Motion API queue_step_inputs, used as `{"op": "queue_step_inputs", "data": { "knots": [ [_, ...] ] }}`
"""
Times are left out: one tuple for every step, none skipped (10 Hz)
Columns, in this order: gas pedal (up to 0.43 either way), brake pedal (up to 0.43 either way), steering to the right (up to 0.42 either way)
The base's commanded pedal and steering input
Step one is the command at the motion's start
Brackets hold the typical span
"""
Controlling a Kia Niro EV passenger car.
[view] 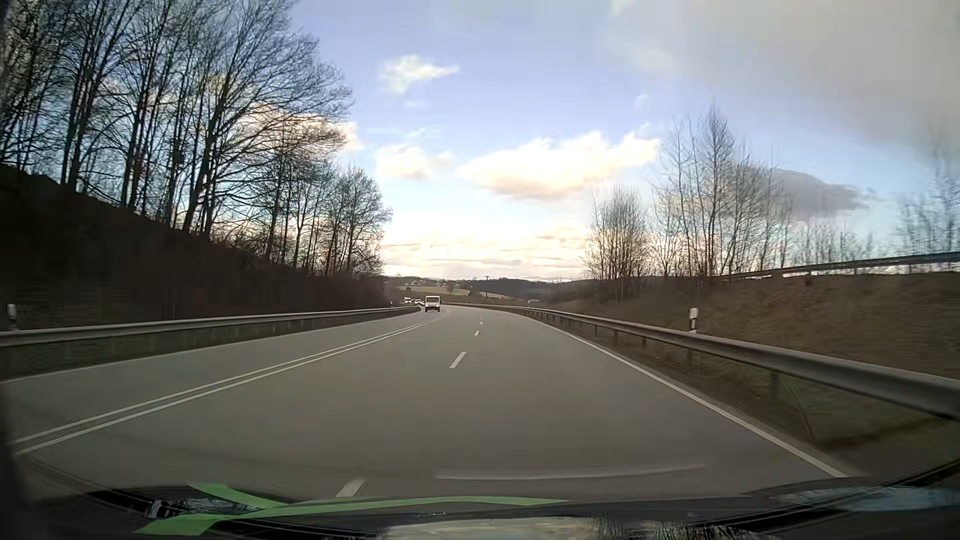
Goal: Follow the waypoints while adhering to traffic rules and regulations
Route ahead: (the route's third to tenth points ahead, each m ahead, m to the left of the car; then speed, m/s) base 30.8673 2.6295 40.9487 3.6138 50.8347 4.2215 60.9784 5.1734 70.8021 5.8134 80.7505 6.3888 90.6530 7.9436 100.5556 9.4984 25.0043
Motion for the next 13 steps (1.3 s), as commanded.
{"op": "queue_step_inputs", "data": {
  "knots": [
    [0.130,0.000,-0.010],
    [0.130,0.000,-0.009],
    [0.130,0.000,-0.009],
    [0.130,0.000,-0.010],
    [0.130,0.000,-0.009],
    [0.130,0.000,-0.010],
    [0.130,0.000,-0.009],
    [0.130,0.000,-0.009],
    [0.130,0.000,-0.009],
    [0.130,0.000,-0.008],
    [0.130,0.000,-0.008],
    [0.130,0.000,-0.008],
    [0.130,0.000,-0.008]
  ]
}}
